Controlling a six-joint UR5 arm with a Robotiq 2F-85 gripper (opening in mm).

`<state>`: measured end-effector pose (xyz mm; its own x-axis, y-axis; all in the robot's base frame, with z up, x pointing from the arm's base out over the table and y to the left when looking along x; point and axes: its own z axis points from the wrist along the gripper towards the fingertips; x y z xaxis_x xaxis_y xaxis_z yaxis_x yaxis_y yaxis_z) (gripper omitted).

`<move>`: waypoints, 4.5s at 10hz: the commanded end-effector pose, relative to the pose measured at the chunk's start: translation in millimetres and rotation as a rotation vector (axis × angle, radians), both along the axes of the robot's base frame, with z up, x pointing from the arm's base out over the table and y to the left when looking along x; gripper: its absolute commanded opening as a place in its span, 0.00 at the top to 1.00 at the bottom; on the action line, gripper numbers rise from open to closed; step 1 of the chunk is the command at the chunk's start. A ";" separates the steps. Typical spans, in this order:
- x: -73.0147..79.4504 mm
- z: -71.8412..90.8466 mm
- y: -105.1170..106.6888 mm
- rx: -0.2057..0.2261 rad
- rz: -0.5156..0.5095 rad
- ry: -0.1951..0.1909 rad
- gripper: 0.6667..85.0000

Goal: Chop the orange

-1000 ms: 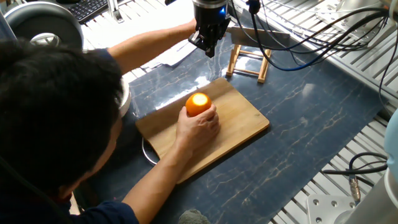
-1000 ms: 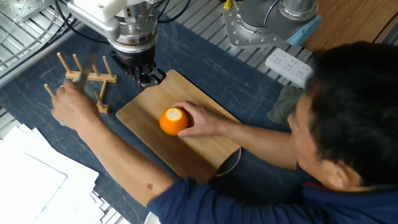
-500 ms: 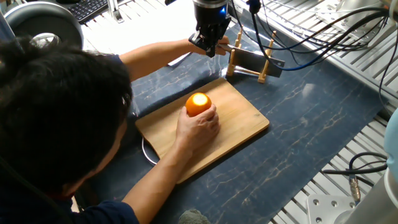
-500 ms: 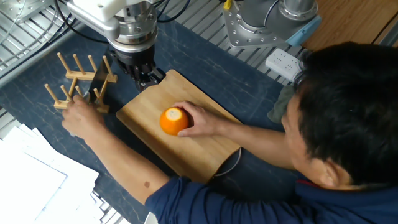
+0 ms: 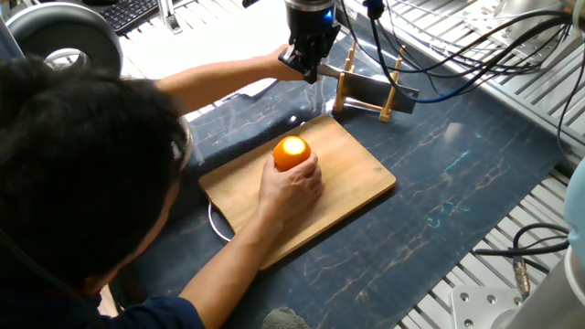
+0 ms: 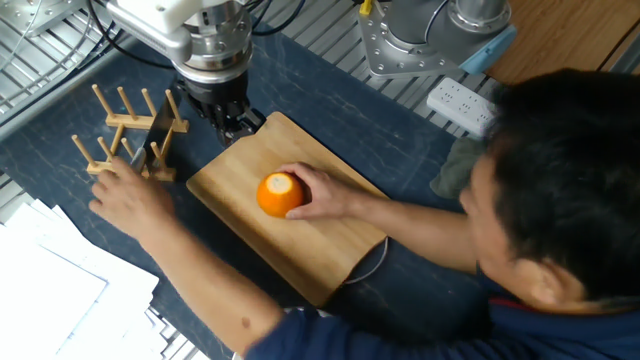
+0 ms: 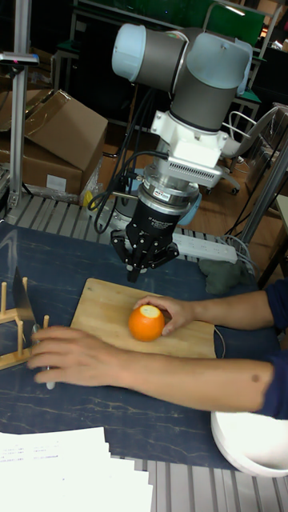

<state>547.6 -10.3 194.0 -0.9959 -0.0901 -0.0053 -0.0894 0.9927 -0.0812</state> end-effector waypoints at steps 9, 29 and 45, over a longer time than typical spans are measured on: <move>6.2 12.6 -13.5 -0.076 0.141 -0.037 0.99; -8.2 24.1 26.9 -0.004 0.172 -0.048 0.99; 6.2 -9.5 -85.6 -0.074 0.210 -0.024 0.85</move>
<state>559.3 -53.8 200.3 -0.9524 -0.3012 -0.0478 -0.2927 0.9469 -0.1332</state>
